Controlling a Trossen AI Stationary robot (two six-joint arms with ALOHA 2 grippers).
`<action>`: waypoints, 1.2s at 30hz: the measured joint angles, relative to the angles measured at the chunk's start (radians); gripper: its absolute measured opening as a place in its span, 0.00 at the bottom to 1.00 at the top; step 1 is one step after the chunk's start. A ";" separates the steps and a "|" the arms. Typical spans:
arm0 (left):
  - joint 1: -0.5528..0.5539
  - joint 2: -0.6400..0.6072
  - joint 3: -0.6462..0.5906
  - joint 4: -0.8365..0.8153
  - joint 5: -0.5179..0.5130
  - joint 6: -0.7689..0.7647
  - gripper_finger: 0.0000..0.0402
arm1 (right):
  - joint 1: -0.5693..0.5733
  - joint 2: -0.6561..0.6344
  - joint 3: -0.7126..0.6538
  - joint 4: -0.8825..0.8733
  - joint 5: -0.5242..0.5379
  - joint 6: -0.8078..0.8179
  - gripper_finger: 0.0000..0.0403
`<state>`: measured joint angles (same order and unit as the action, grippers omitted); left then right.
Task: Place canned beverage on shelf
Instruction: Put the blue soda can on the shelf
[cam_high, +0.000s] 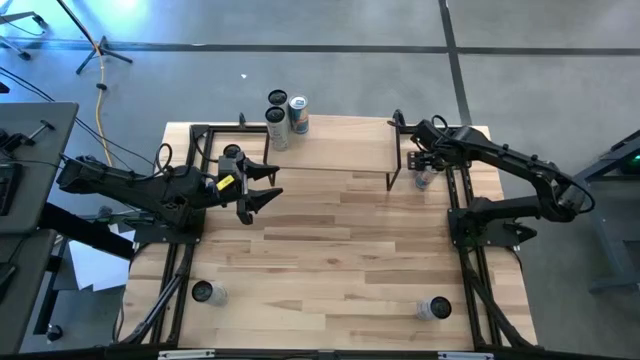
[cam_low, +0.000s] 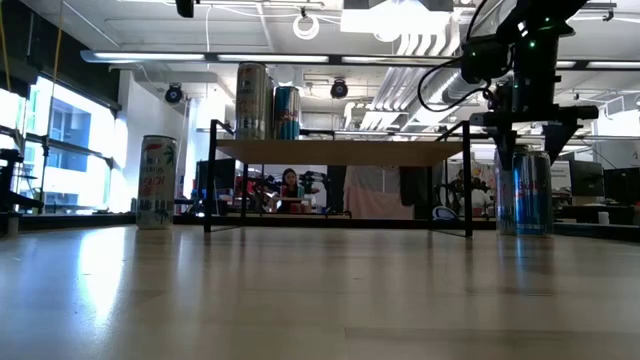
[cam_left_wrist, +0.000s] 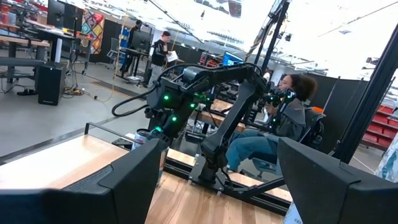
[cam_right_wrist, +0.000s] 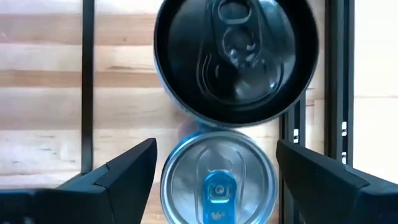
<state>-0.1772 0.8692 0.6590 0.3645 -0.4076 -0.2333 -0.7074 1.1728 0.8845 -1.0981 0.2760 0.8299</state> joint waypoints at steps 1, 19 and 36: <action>0.000 0.000 0.000 0.000 0.000 0.000 0.74 | 0.000 0.000 0.000 -0.007 0.000 0.000 0.78; 0.000 0.000 0.000 0.000 0.001 -0.026 0.74 | 0.000 0.001 0.000 -0.016 0.006 0.007 0.76; 0.000 -0.005 0.001 -0.003 0.011 -0.026 0.74 | 0.034 -0.017 0.001 -0.042 -0.036 -0.066 0.57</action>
<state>-0.1776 0.8642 0.6598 0.3616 -0.3963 -0.2596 -0.6733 1.1557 0.8856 -1.1402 0.2401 0.7639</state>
